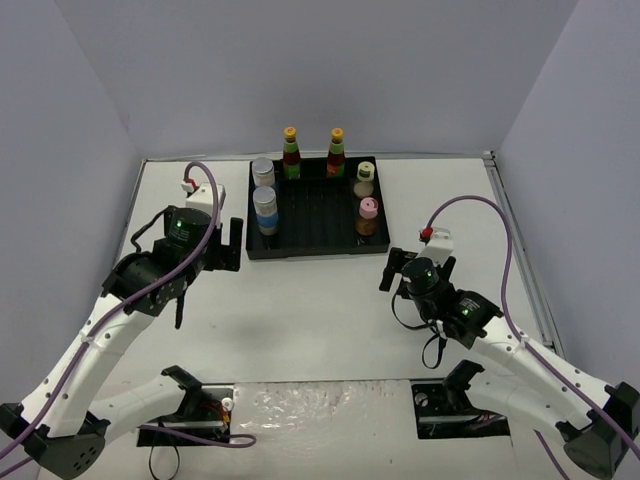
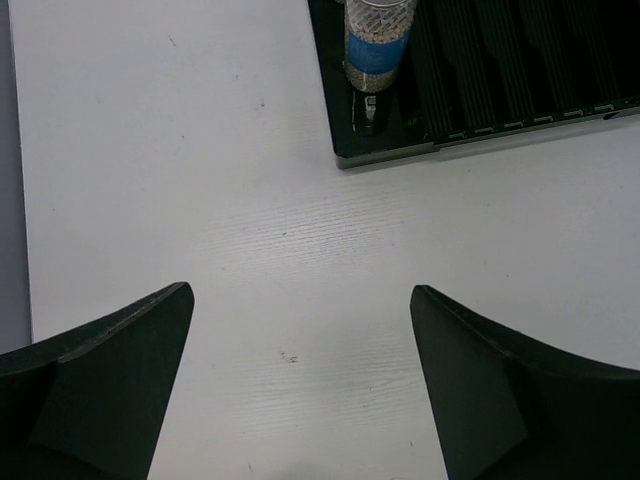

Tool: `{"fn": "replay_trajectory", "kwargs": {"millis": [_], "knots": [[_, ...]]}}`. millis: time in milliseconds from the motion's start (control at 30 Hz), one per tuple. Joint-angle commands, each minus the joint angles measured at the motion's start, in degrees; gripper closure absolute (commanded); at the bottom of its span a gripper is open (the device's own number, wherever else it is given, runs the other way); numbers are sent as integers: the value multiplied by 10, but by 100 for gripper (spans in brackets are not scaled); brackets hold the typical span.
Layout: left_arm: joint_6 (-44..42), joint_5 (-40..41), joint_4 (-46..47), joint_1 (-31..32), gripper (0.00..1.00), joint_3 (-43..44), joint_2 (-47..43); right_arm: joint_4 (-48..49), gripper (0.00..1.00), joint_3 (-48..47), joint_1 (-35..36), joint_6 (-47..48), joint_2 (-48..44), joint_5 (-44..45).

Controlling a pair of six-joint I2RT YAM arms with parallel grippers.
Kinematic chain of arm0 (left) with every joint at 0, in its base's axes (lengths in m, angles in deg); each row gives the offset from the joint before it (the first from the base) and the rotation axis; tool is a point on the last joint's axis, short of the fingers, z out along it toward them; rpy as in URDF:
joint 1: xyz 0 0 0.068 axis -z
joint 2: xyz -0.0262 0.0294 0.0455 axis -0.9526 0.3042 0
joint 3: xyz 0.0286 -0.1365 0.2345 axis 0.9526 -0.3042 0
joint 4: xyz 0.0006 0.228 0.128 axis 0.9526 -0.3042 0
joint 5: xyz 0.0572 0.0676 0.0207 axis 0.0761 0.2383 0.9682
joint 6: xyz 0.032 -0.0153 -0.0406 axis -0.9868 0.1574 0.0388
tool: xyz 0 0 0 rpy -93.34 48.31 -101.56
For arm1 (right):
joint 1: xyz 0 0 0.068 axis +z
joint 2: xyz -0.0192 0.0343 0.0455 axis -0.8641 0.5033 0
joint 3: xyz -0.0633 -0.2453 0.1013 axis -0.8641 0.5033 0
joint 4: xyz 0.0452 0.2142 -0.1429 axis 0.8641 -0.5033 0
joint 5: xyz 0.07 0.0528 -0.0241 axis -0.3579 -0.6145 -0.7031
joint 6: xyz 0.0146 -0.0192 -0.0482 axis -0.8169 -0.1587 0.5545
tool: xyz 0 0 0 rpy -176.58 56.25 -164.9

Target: Organize the condiment bottles

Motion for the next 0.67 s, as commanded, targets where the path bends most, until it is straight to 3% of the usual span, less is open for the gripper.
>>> {"fn": "replay_trajectory", "kwargs": {"millis": [0, 633], "knots": [[-6, 10, 43, 3, 13, 8, 4, 16, 12, -50, 5, 16, -11, 21], [19, -17, 66, 3, 13, -4, 15, -18, 0, -165, 5, 54, -3, 42]]}}
